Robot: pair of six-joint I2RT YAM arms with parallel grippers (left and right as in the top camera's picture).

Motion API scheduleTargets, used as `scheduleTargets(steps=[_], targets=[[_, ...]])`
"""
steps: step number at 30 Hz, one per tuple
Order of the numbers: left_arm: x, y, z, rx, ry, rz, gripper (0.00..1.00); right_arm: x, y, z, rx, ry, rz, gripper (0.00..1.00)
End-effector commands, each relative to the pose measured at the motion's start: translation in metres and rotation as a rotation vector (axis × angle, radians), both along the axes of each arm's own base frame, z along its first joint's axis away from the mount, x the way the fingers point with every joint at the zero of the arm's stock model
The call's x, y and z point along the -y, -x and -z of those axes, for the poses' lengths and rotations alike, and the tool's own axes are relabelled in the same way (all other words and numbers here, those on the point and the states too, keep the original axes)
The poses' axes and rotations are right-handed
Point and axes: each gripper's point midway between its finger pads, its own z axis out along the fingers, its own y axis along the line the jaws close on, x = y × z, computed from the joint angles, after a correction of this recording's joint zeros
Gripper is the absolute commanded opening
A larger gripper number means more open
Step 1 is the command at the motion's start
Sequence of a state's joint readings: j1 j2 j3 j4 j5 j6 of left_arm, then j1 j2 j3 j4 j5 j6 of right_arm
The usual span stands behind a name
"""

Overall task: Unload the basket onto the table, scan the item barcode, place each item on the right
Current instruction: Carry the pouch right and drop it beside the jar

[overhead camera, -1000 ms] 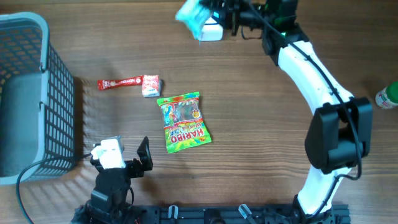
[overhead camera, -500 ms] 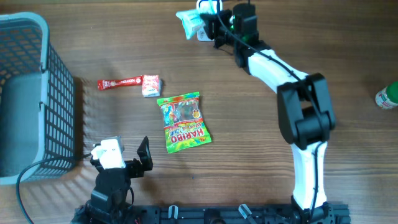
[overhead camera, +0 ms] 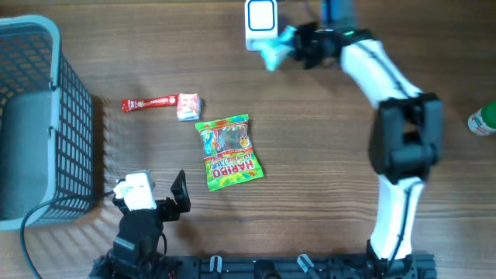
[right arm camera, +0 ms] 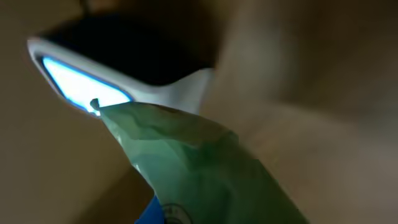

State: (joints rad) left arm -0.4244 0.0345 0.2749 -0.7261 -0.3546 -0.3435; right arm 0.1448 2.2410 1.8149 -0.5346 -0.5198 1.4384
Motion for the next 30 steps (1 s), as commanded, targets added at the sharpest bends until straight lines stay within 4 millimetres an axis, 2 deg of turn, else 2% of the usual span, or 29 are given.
scheduleTargets(steps=[1,3,4,5,7,8,9,12,14,15,17,18,19,21,22,24,26,27,29,30], targets=[[-0.002,0.000,0.001,0.004,-0.003,-0.009,1.00,0.108,0.018,-0.070,0.083,0.270,0.108,0.05],[-0.002,0.000,0.001,0.004,-0.003,-0.009,1.00,0.174,0.046,-0.069,-0.011,0.430,0.183,0.05],[-0.002,0.000,0.001,0.004,-0.003,-0.009,1.00,0.216,0.062,-0.064,-0.072,0.516,0.225,0.04],[-0.002,0.000,0.001,0.004,-0.003,-0.009,1.00,0.248,0.073,-0.059,-0.115,0.570,0.262,0.05],[-0.002,0.000,0.001,0.004,-0.003,-0.009,1.00,0.308,0.094,-0.043,-0.194,0.676,0.333,0.11],[-0.002,0.000,0.001,0.004,-0.003,-0.009,1.00,0.346,0.113,-0.032,-0.259,0.737,0.399,0.11],[-0.002,0.000,0.001,0.004,-0.003,-0.009,1.00,0.370,0.123,-0.024,-0.287,0.780,0.431,0.11],[-0.002,0.000,0.001,0.004,-0.003,-0.009,1.00,0.414,0.135,-0.008,-0.307,0.886,0.403,0.11],[-0.002,0.000,0.001,0.004,-0.003,-0.009,1.00,0.427,0.141,-0.003,-0.336,0.913,0.427,0.23],[-0.002,0.000,0.001,0.004,-0.003,-0.009,1.00,0.429,0.140,-0.004,-0.328,0.916,0.435,0.24],[-0.002,0.000,0.001,0.004,-0.003,-0.009,1.00,0.434,0.133,-0.021,-0.289,0.932,0.440,0.23],[-0.002,0.000,0.001,0.004,-0.003,-0.009,1.00,0.431,0.126,-0.043,-0.233,0.924,0.416,0.61],[-0.002,0.000,0.001,0.004,-0.003,-0.009,1.00,0.423,0.119,-0.060,-0.173,0.901,0.375,0.79],[-0.002,0.000,0.001,0.004,-0.003,-0.009,1.00,0.396,0.112,-0.084,-0.078,0.805,0.299,0.80],[-0.002,0.000,0.001,0.004,-0.003,-0.009,1.00,0.361,0.115,-0.097,-0.034,0.678,0.235,0.80],[-0.002,0.000,0.001,0.004,-0.003,-0.009,1.00,0.307,0.117,-0.106,0.019,0.515,0.090,0.82],[-0.002,0.000,0.001,0.004,-0.003,-0.009,1.00,0.244,0.122,-0.107,0.077,0.410,-0.162,0.84],[-0.002,0.000,0.001,0.004,-0.003,-0.009,1.00,0.221,0.126,-0.104,0.091,0.400,-0.265,0.88],[-0.002,0.000,0.001,0.004,-0.003,-0.009,1.00,0.151,0.147,-0.091,0.128,0.413,-0.611,0.93],[-0.002,0.000,0.001,0.004,-0.003,-0.009,1.00,0.124,0.153,-0.086,0.145,0.412,-0.722,0.96]])
